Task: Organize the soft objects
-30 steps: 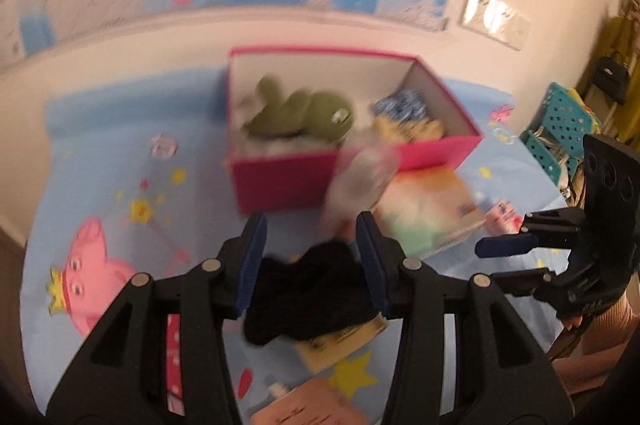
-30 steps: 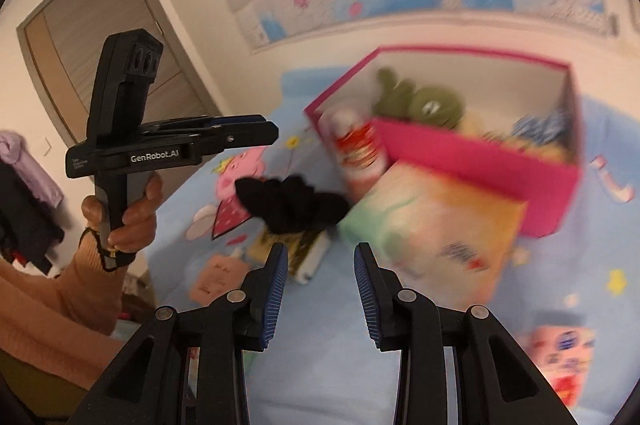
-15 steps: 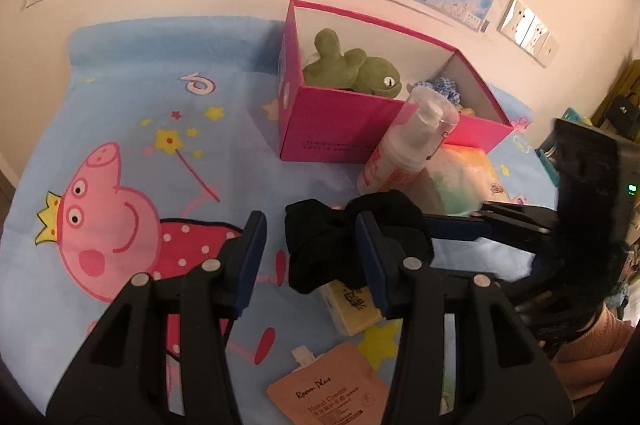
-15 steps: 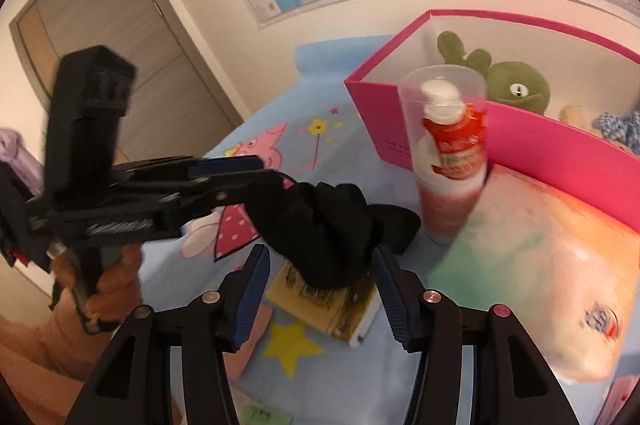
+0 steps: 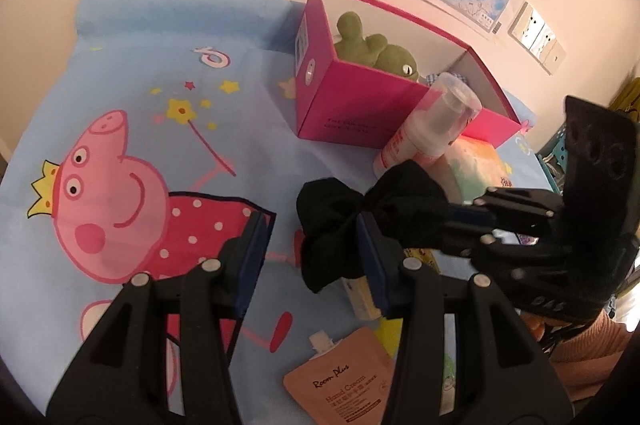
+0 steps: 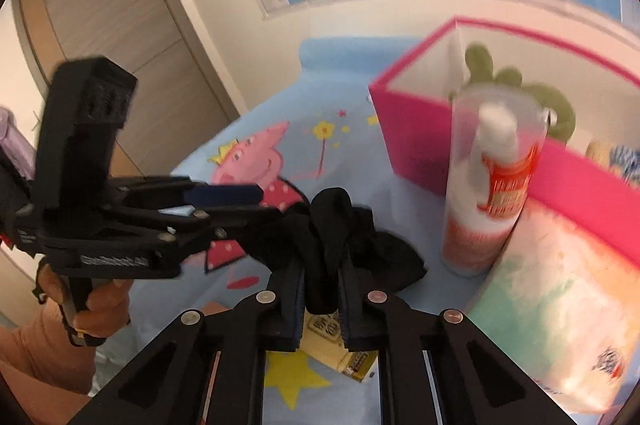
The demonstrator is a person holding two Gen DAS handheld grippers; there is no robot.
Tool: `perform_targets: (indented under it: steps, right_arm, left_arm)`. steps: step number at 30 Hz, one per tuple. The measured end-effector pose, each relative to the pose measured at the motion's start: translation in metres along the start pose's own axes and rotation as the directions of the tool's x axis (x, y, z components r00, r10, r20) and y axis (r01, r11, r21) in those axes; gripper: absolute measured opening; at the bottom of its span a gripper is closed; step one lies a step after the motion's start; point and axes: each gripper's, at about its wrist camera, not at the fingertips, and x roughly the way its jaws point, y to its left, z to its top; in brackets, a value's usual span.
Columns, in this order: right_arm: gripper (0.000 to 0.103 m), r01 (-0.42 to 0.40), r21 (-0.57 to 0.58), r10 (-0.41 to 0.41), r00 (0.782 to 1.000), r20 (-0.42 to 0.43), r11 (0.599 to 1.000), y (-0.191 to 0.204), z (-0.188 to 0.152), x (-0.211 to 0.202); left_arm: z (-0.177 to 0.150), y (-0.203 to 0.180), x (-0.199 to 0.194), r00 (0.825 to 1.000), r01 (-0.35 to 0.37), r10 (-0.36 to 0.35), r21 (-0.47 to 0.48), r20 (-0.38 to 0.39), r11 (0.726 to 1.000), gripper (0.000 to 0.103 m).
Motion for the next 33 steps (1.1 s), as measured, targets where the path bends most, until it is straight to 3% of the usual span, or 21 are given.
perform_targets:
  steps: [9, 14, 19, 23, 26, 28, 33]
  right_arm:
    - [0.009, -0.029, -0.038, 0.034, 0.99, 0.137, 0.999, 0.015, 0.017, -0.053]
    - [0.009, -0.046, -0.057, 0.055, 0.984, 0.167, 0.997, 0.011, 0.001, -0.088]
    - [0.011, -0.001, -0.031, 0.003, 0.997, 0.071, 1.0, -0.009, -0.041, -0.105]
    - [0.014, 0.072, 0.075, -0.067, 0.996, -0.067, 0.995, -0.043, -0.084, -0.105]
    - [0.027, 0.121, 0.177, -0.103, 0.989, -0.107, 0.977, -0.067, -0.109, -0.112]
    - [0.04, 0.127, 0.226, -0.107, 0.99, -0.095, 0.966, -0.076, -0.116, -0.12]
    - [0.053, 0.092, 0.276, -0.089, 0.996, -0.025, 0.957, -0.081, -0.119, -0.133]
  left_arm:
    - [0.005, -0.005, -0.024, 0.998, 0.033, -0.034, 0.015, 0.047, 0.999, 0.049]
    - [-0.004, -0.024, -0.028, 0.996, 0.073, -0.076, 0.065, 0.041, 0.995, 0.049]
    - [-0.022, -0.054, -0.017, 0.99, 0.14, -0.138, 0.136, -0.021, 0.981, 0.049]
    - [-0.036, -0.077, -0.003, 0.986, 0.164, -0.153, 0.184, -0.07, 0.969, 0.049]
    - [-0.048, -0.093, 0.004, 0.973, 0.222, -0.202, 0.2, -0.116, 0.954, 0.049]
    - [-0.054, -0.106, 0.01, 0.964, 0.249, -0.22, 0.22, -0.148, 0.943, 0.049]
    - [-0.068, -0.125, 0.023, 0.949, 0.279, -0.227, 0.247, -0.22, 0.928, 0.049]
